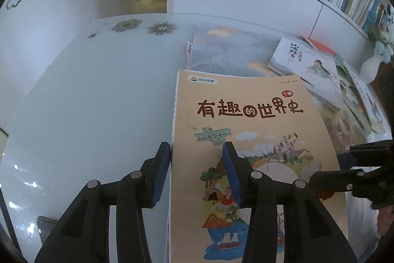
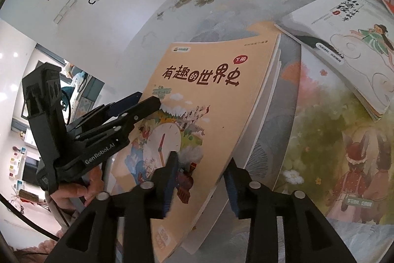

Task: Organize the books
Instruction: 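Lower the tan book beside the other books and open both grippers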

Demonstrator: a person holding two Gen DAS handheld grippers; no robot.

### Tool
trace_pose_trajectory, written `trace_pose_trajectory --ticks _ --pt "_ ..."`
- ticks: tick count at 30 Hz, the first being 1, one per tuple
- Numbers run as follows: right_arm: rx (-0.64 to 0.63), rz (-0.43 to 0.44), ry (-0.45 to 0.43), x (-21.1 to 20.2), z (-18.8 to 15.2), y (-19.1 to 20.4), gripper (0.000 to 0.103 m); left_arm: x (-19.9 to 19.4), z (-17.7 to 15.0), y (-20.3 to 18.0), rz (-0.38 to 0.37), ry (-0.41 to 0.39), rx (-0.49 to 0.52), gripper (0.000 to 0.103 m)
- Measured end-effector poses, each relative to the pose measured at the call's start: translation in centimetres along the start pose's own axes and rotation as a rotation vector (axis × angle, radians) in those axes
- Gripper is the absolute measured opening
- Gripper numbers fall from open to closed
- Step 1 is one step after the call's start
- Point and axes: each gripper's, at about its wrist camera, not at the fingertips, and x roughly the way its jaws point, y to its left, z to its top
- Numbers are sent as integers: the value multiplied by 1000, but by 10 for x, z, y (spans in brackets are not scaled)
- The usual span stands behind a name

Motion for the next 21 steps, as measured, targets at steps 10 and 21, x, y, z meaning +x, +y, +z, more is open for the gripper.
trace_pose_trajectory --ticks 10,21 --pt "33 -53 -12 -22 -11 -16 45 -3 -2 2 -4 -6 -10 41" --pt "49 -48 -52 -59 -48 -66 45 -25 2 -20 -11 -10 -98 40"
